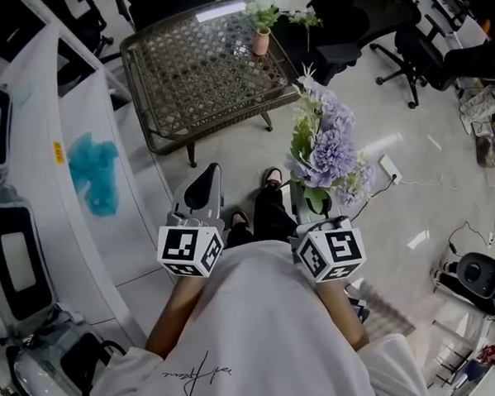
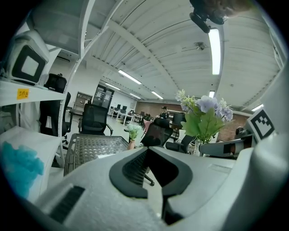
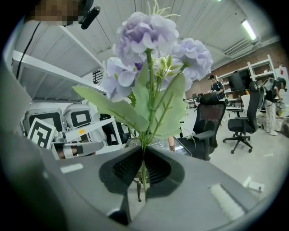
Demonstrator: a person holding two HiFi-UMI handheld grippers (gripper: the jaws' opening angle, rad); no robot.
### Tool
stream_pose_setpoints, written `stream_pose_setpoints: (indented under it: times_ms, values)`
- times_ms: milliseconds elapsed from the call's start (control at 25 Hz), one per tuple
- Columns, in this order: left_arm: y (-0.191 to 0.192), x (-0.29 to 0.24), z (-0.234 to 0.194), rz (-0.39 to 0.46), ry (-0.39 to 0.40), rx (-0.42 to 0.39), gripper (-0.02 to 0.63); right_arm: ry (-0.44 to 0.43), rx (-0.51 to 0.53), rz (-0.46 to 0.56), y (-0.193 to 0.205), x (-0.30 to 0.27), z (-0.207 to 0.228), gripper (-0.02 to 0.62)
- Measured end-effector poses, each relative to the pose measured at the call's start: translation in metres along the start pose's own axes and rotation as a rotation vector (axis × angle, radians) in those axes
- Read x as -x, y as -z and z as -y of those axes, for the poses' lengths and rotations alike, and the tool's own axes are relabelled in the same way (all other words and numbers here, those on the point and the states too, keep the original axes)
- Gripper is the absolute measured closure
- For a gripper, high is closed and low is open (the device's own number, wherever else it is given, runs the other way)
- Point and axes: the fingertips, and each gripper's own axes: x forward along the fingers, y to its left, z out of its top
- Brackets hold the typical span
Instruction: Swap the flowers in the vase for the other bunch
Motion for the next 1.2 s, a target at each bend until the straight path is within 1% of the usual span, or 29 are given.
stream_pose_setpoints:
  times_ms: [280,680,920,1080,1200]
  values:
    - [0.004,-0.025,0.001,-0.032,0.005,0.0,0.609,0.005,-0.022,-0.007,-0.005,-0.016,0.021,0.565]
    - [-0.004,-0.083,-0.005,-0.077,-0.001,-0.022,0.609,-0.006,-0.044,-0.018,-0.026,-0.059,0.06,0.565]
    - [-0.015,-0.124,-0.013,-0.086,-0.008,-0.028,0.609,-0.019,-0.049,-0.022,-0.042,-0.092,0.085,0.565]
    - [-0.029,-0.151,-0.016,-0.076,-0.004,-0.031,0.609,-0.022,-0.054,-0.014,-0.056,-0.114,0.1,0.565]
    - [-0.031,-0.171,-0.014,-0.076,-0.004,-0.034,0.609,-0.028,-0.051,-0.011,-0.064,-0.125,0.114,0.565]
